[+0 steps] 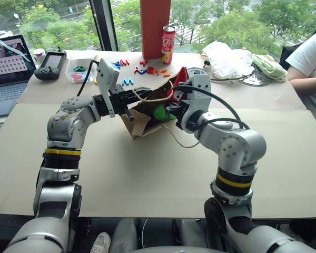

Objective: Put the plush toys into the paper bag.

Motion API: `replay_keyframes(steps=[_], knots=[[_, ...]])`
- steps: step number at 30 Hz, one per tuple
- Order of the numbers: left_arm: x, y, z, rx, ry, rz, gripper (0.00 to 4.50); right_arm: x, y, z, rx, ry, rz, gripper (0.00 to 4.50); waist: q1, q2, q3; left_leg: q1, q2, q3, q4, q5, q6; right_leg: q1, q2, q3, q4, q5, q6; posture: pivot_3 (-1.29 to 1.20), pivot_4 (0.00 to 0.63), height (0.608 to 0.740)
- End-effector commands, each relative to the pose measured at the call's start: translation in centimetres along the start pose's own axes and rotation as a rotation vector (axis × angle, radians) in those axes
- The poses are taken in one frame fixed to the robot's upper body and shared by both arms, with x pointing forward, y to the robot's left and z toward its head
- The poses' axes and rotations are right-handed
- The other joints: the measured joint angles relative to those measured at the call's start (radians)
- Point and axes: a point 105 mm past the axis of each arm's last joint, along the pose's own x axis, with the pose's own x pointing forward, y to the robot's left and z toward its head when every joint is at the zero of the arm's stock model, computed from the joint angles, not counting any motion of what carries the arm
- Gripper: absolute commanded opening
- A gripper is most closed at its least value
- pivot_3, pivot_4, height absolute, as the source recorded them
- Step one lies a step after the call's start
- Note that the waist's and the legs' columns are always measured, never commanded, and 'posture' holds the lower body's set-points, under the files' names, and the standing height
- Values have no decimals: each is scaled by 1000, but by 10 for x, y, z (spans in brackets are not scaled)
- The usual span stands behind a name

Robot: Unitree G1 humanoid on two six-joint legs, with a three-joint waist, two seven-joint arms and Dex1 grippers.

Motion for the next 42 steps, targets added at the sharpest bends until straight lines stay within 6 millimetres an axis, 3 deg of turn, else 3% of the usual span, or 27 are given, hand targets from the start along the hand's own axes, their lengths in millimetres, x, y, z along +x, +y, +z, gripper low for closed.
replay_keyframes(steps=[1,10,11,16,21,24,30,42], knots=[[0,-4,23,56,-51,-11,0,-3,11,9,-12,-32,44,1217,0,0,0,0,0,0,0,0,0,0,0,0,0,0,0,0,150,739],[0,-3,20,55,-43,-10,0,-17,38,8,-97,7,228,4387,0,0,0,0,0,0,0,0,0,0,0,0,0,0,0,0,150,739],[0,-3,20,55,-43,-10,0,-18,40,7,-105,12,239,4476,1,0,0,0,0,0,0,0,0,0,0,0,0,0,0,0,150,739],[0,-3,19,56,-40,-12,0,-24,46,6,-141,15,290,4476,1,0,0,0,0,0,0,0,0,0,0,0,0,0,0,0,150,739],[-1,-3,19,57,-40,-9,0,-31,26,9,-168,13,234,4476,2,0,0,0,0,0,0,0,0,0,0,0,-1,0,0,0,150,739],[-2,-3,17,59,-35,-7,0,-46,16,12,-233,16,237,4476,4,0,0,0,0,0,0,0,0,0,0,0,-2,0,0,0,150,739],[-2,-3,16,60,-34,-6,0,-69,13,-9,-352,129,309,4476,4,0,0,0,0,-1,0,0,1,0,0,0,-4,0,0,0,150,739],[-6,4,20,1,-65,33,0,-88,-31,31,-320,-26,167,4476,7,0,0,2,-1,-1,0,0,1,1,0,1,-5,0,0,0,150,739]])
